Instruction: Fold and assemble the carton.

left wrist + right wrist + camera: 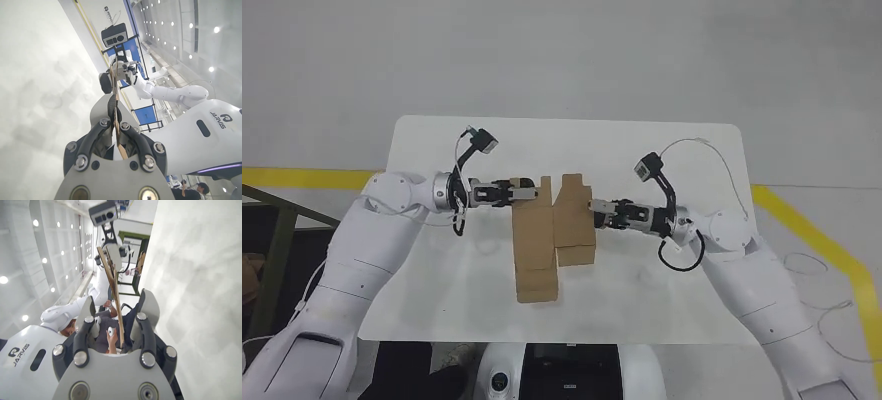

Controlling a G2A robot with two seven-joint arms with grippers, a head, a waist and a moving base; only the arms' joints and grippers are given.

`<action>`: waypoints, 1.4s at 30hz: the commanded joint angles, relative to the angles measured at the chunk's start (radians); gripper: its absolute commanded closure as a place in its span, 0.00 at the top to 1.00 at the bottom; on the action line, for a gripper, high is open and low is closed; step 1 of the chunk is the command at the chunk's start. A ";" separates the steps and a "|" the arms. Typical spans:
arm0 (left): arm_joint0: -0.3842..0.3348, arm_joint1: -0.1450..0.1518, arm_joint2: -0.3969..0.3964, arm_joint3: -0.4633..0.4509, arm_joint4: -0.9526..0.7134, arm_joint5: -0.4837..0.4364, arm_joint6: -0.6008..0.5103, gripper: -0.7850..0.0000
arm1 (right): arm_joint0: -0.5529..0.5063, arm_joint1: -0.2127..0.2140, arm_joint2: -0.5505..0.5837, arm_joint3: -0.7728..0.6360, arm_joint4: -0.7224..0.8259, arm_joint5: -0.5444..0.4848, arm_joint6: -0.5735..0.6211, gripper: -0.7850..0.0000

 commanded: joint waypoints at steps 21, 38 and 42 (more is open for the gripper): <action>0.154 -0.005 -0.135 -0.134 0.236 0.029 0.689 0.00 | -0.269 0.015 0.065 -0.470 -0.308 0.290 -0.556 1.00; 0.081 -0.065 0.009 -0.103 0.193 0.012 0.788 0.00 | -0.267 -0.030 -0.063 -0.405 -0.400 0.126 -0.767 1.00; 0.066 -0.075 0.027 -0.090 0.190 0.010 0.787 0.00 | -0.262 -0.041 -0.082 -0.390 -0.426 0.104 -0.812 1.00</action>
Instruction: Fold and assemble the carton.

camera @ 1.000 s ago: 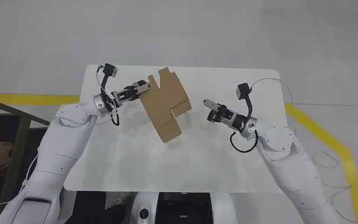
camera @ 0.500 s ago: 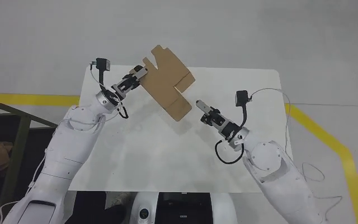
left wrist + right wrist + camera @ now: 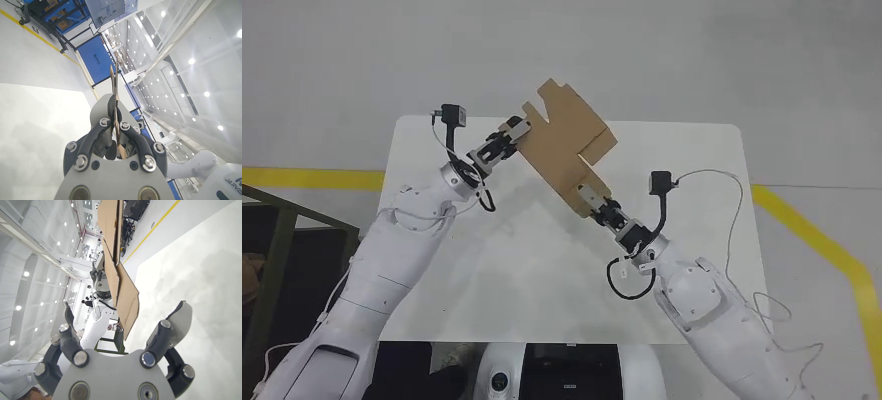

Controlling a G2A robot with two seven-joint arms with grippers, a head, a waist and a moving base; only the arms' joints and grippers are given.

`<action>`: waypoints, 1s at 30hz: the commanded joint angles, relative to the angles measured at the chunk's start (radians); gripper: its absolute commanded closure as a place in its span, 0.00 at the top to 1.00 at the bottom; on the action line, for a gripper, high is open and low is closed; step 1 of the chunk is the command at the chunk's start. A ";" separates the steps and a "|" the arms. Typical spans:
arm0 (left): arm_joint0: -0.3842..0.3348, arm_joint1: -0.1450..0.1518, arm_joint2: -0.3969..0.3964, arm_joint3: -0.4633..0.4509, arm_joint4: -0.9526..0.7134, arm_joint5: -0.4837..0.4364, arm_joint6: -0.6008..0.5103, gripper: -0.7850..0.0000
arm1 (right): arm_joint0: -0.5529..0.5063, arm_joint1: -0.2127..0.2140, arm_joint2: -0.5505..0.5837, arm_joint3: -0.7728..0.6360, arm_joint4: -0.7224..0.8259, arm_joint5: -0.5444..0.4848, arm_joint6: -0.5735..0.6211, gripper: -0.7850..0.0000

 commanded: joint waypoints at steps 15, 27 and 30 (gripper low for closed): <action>-0.020 -0.021 0.007 0.024 0.018 -0.001 -0.023 0.00 | 0.014 -0.025 -0.002 0.030 -0.020 -0.016 -0.040 0.44; -0.025 -0.029 -0.008 0.027 0.027 -0.011 -0.050 0.00 | 0.009 -0.036 0.014 0.036 -0.012 -0.006 -0.030 0.21; -0.026 -0.031 -0.013 0.027 0.030 -0.009 -0.055 0.00 | 0.009 -0.039 0.020 0.039 -0.007 -0.006 -0.028 0.00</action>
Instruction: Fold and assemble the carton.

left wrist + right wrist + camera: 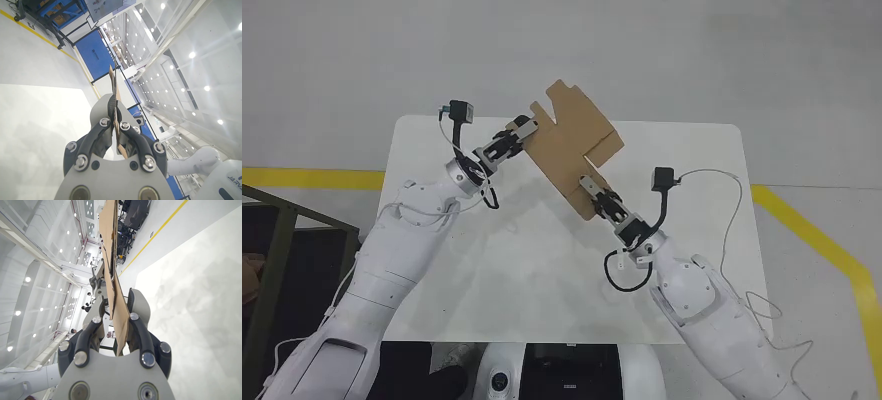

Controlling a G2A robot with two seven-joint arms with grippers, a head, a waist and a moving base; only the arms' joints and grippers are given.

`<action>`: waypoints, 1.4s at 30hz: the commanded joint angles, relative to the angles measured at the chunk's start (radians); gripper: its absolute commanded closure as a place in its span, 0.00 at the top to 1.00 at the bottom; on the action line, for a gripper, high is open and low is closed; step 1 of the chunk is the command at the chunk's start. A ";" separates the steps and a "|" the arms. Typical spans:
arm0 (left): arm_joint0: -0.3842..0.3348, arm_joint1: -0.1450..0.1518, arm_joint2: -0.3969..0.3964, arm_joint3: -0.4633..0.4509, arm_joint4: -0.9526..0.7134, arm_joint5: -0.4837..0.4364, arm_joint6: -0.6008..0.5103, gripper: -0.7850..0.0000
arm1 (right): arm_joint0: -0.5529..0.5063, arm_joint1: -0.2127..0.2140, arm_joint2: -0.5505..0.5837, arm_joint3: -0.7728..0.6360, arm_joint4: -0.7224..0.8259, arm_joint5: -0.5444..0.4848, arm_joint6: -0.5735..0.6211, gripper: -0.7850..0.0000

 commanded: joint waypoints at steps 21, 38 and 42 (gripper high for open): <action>-0.009 0.003 -0.053 0.031 -0.004 0.009 -0.172 1.00 | -0.004 -0.010 0.062 0.016 0.066 0.029 0.100 0.00; -0.028 0.075 -0.222 0.074 -0.208 0.095 -0.840 1.00 | 0.027 0.034 0.228 0.087 0.332 -0.109 0.732 0.00; -0.048 0.089 -0.221 0.085 -0.215 0.164 -0.910 1.00 | 0.046 0.039 0.222 0.134 0.441 -0.092 0.898 0.00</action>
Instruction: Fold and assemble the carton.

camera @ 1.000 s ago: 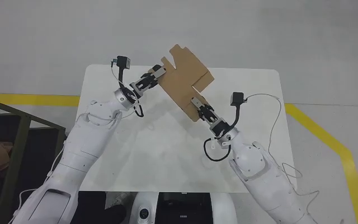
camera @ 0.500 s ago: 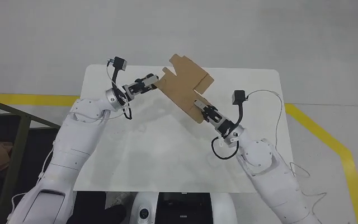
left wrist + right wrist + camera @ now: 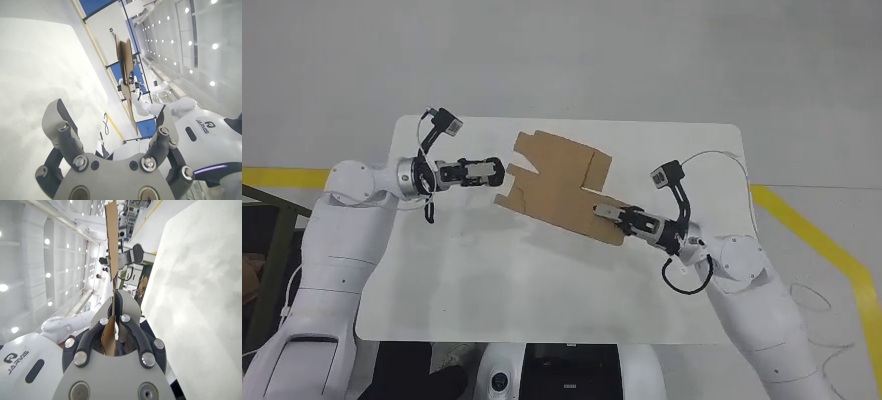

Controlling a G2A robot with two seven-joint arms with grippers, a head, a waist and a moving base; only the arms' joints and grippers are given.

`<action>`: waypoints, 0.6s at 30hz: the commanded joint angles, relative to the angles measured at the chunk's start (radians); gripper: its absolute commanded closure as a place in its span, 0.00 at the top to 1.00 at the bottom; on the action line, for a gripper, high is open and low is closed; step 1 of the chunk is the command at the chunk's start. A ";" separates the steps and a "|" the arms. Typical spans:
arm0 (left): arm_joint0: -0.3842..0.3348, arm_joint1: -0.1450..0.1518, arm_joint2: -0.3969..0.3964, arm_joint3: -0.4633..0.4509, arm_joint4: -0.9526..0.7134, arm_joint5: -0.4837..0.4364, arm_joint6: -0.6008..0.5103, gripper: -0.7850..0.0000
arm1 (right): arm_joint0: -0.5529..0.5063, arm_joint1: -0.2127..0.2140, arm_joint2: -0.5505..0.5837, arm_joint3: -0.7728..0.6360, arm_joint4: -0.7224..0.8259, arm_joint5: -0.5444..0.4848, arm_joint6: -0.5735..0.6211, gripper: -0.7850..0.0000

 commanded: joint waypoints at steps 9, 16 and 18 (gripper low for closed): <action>0.004 0.038 0.023 -0.055 -0.098 0.130 -0.128 1.00 | 0.060 0.007 -0.025 0.141 0.115 0.048 0.255 0.00; 0.014 0.052 0.052 -0.076 -0.127 0.130 -0.128 1.00 | 0.091 0.006 -0.038 0.186 0.113 0.037 0.293 0.00; 0.014 0.052 0.052 -0.076 -0.127 0.130 -0.128 1.00 | 0.091 0.006 -0.038 0.186 0.113 0.037 0.293 0.00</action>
